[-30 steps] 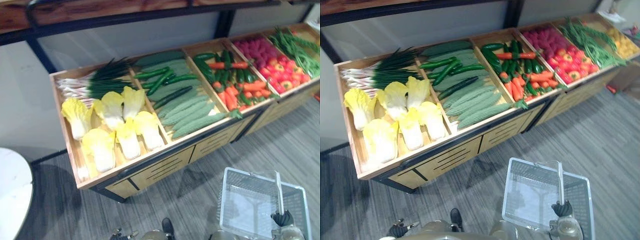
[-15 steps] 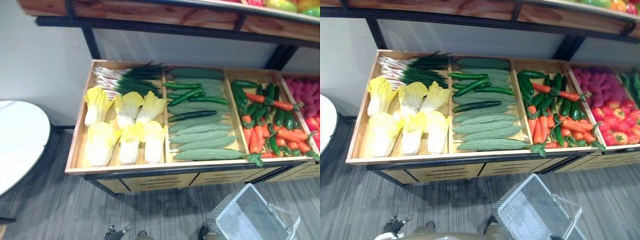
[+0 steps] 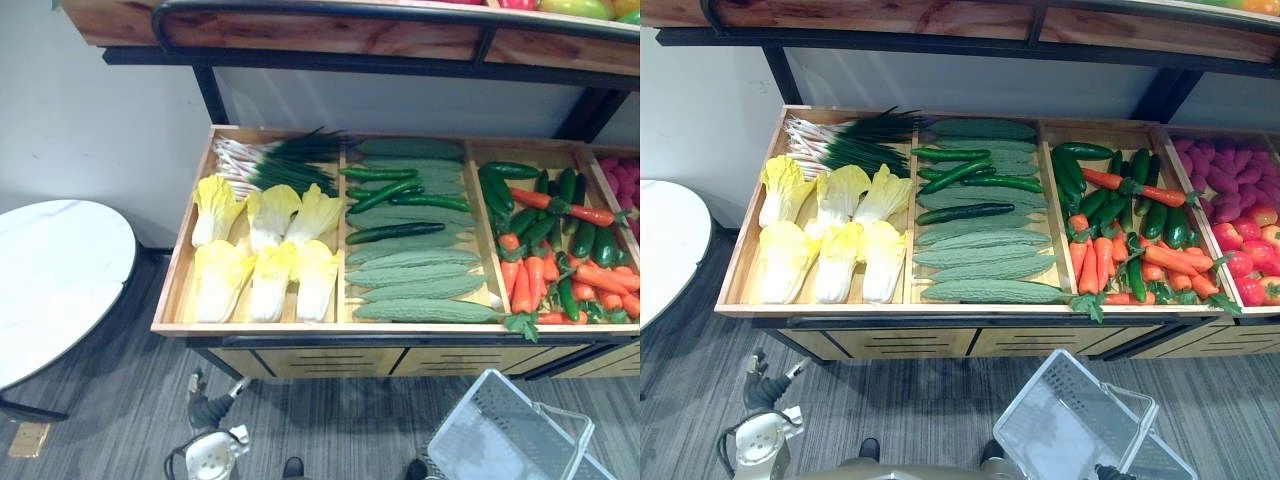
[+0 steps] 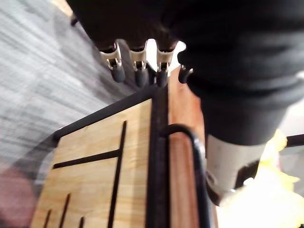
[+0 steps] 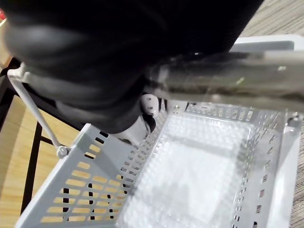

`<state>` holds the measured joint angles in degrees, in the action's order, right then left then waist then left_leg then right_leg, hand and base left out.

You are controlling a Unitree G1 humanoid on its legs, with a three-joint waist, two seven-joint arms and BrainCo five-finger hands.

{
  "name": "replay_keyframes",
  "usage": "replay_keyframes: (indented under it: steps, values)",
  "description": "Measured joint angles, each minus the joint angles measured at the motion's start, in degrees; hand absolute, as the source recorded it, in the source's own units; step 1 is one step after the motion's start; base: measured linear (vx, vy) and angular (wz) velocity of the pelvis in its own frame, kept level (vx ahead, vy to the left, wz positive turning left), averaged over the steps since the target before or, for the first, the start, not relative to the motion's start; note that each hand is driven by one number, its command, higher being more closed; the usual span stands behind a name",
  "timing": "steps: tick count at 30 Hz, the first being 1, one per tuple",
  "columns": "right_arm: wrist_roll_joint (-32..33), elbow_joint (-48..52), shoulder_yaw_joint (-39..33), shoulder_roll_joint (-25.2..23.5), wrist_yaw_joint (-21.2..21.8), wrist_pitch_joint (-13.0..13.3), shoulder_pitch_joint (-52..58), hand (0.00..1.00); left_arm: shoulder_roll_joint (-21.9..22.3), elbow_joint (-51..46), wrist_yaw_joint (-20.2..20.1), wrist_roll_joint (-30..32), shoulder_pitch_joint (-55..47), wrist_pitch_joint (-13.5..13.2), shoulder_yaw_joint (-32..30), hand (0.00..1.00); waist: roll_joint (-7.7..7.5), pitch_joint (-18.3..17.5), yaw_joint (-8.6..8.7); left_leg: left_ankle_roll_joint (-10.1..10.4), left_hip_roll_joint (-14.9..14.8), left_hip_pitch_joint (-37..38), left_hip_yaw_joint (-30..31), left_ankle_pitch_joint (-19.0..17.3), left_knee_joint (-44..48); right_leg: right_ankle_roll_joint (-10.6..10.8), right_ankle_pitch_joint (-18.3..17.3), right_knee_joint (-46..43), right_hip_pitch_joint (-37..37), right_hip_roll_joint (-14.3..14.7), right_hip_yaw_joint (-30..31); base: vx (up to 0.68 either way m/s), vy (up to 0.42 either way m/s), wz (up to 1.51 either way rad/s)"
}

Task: Pick vegetable in the basket

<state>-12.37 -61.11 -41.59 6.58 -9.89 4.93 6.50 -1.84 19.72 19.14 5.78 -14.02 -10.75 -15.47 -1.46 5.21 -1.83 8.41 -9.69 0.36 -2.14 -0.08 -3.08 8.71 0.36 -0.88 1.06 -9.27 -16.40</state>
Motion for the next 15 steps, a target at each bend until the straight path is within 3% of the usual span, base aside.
replay_keyframes:
  steps: [8,15]
  values:
    - [-0.1,2.7,5.0,-0.9,-1.2,0.9,1.0,1.0,1.2,-15.4,6.1,8.8,0.0,-1.7,2.2,0.0,0.19,-0.7,-0.03,-0.4,0.2,2.1,-0.6,0.3,-1.9,0.3,0.4,1.5,-1.7,-0.1,-0.3,0.03,0.007,0.0]
    - [-0.2,2.6,6.7,-0.9,-1.2,0.9,0.7,1.0,1.0,-18.9,9.6,10.4,2.3,-0.9,1.4,0.0,-0.07,-0.9,-0.04,-0.4,0.2,2.9,-2.0,0.3,-2.1,0.4,0.5,2.3,-2.5,0.0,-0.3,0.04,0.008,0.0]
